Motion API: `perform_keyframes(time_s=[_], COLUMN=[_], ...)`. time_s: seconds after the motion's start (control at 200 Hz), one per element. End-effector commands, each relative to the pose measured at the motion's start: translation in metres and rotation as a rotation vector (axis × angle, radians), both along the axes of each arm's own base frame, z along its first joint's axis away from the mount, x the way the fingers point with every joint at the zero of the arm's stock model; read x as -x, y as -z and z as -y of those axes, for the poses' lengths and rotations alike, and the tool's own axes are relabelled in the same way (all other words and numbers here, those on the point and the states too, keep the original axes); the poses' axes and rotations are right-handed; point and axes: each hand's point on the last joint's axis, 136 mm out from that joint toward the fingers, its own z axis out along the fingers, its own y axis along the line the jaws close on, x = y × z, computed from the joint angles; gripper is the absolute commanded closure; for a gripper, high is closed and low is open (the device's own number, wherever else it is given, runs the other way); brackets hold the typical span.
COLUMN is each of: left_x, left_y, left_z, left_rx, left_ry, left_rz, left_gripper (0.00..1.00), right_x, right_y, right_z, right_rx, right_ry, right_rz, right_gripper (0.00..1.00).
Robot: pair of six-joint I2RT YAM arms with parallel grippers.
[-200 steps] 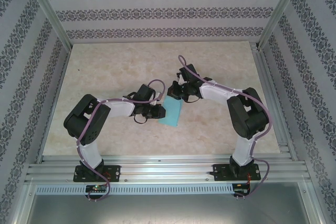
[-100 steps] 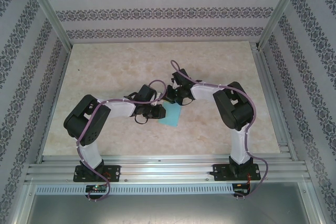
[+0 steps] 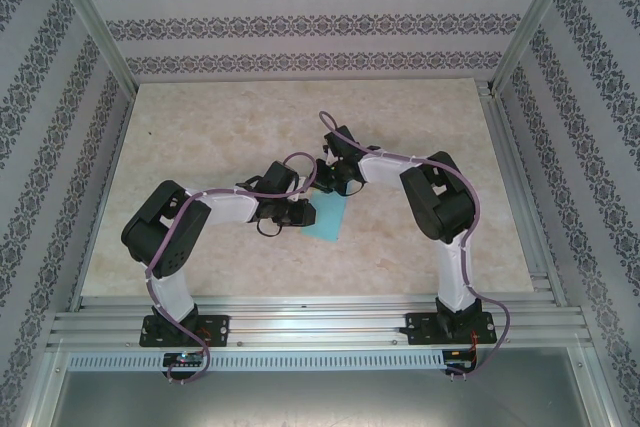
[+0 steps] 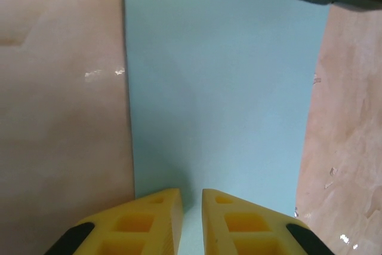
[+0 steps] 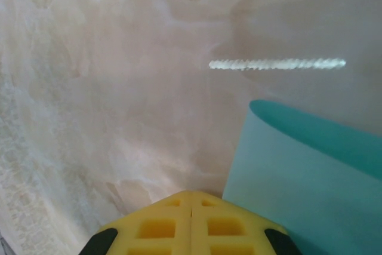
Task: Fold a paper plane with a square sheet of paper (fold left side to right side)
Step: First fold in half a square sheet of paper at the center of the table.
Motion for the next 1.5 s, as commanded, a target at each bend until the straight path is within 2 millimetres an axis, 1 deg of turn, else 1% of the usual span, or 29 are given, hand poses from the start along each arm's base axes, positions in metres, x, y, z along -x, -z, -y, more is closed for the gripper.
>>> perform_keyframes(time_s=[0.0, 0.235, 0.52, 0.799, 1.034, 1.049, 1.119, 1.214, 1.499], left_x=[0.055, 0.06, 0.071, 0.076, 0.08, 0.08, 0.08, 0.08, 0.082], left_y=[0.054, 0.056, 0.061, 0.062, 0.063, 0.063, 0.063, 0.062, 0.063], left_z=[-0.03, -0.033, -0.04, -0.045, -0.047, -0.048, -0.047, -0.048, -0.049], left_rx=[-0.194, -0.195, -0.199, -0.202, -0.204, -0.207, -0.206, -0.207, -0.212], left_ry=[0.043, 0.038, 0.026, 0.016, 0.012, 0.012, 0.011, 0.008, 0.007], left_rz=[-0.175, -0.182, -0.202, -0.21, -0.216, -0.219, -0.217, -0.216, -0.219], left_gripper=[0.82, 0.82, 0.82, 0.82, 0.82, 0.82, 0.82, 0.82, 0.82], right_x=[-0.01, -0.013, -0.031, -0.055, -0.071, -0.073, -0.077, -0.084, -0.102], right_y=[0.016, 0.031, 0.033, 0.027, 0.026, 0.023, 0.025, 0.02, 0.014], right_z=[0.015, 0.026, 0.038, 0.048, 0.055, 0.056, 0.059, 0.062, 0.074], right_rx=[0.099, 0.169, 0.214, 0.205, 0.173, 0.169, 0.166, 0.161, 0.166], right_ry=[-0.004, -0.022, -0.027, -0.002, 0.022, 0.025, 0.033, 0.043, 0.069], right_rz=[0.025, 0.025, 0.064, 0.121, 0.148, 0.155, 0.155, 0.172, 0.183], right_gripper=[0.96, 0.95, 0.95, 0.95, 0.95, 0.95, 0.95, 0.95, 0.95])
